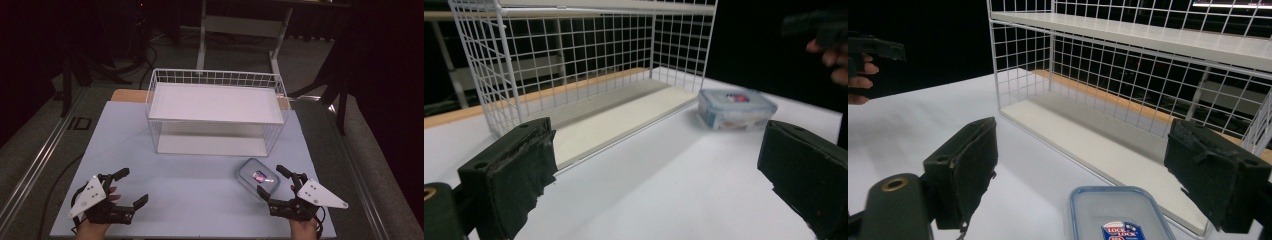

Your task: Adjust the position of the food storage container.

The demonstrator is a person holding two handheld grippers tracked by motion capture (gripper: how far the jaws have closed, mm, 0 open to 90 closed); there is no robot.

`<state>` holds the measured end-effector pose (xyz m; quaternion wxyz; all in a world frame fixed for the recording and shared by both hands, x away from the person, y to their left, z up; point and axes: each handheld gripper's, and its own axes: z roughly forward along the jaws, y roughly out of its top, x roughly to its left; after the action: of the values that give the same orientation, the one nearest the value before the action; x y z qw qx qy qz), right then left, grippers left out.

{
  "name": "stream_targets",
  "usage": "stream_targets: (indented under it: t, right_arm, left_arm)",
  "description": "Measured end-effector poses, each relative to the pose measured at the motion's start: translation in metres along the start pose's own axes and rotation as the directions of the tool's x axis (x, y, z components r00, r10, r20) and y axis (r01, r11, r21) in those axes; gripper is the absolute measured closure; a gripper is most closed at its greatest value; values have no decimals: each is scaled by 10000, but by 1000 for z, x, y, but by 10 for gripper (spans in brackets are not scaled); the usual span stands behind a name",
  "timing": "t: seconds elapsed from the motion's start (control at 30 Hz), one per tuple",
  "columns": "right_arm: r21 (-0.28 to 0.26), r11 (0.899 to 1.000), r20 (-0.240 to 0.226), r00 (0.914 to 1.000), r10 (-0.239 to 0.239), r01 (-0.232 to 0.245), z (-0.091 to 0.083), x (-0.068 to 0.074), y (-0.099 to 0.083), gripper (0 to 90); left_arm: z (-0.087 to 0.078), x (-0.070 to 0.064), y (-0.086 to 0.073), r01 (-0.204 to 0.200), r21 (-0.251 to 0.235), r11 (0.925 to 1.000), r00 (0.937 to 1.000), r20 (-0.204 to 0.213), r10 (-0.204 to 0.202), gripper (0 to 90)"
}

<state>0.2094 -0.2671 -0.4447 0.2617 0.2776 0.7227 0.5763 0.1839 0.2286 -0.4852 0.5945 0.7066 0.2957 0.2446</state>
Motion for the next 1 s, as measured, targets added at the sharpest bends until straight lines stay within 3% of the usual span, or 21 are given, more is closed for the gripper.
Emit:
stream_targets:
  t: [0.17, 0.3, 0.37, 0.43, 0.5, 0.6, 0.7, 0.73, 0.93, 1.0]
  right_arm:
    - [59, 10000, -335, 9994, -2, 4, 1, 6, 6, 150]
    - [-3, 9990, -264, 9986, -458, 458, 0, 16, 13, 142]
    - [-126, 9984, -315, 9979, -562, 559, 0, 17, 16, 137]
    - [-172, 9987, -590, 9970, -492, 483, 1, 17, 18, 137]
    - [-220, 9997, -976, 9951, -149, 128, 4, 12, 25, 137]
    - [-27, 9999, -897, 9959, -105, 103, 9, 7, 32, 122]
    - [318, 9973, -697, 9956, -634, 657, 13, 8, 37, 122]
    - [451, 9965, -844, 9942, -664, 704, 13, 7, 38, 123]
    - [957, 9954, -802, 9968, -30, 107, 11, -1, 30, 164]
    - [1028, 9947, -596, 9982, 114, -52, 9, -3, 26, 240]
  left_arm:
    - [-1, -1, 2, 92, -180, 9998, 9999, 82, -90, 29]
    - [0, -3, 3, 348, -343, 9988, 9992, 184, -342, 29]
    - [0, -4, 3, 291, -229, 9993, 9994, 201, -286, 29]
    - [-1, -5, 4, 122, -252, 9996, 9999, 105, -119, 29]
    - [-2, -4, 3, 252, -317, 9992, 9997, 81, -250, 29]
    - [-3, -3, 0, 210, -153, 9997, 9998, 42, -209, 29]
    - [-5, -3, -1, 196, -118, 9997, 9998, 32, -195, 29]
    - [-5, -3, 0, 252, -185, 9995, 9997, 42, -251, 29]
    - [-2, -5, -1, 282, -74, 9996, 9993, 233, -281, 29]
    - [-1, -6, -1, 237, -83, 9997, 9994, 273, -235, 29]
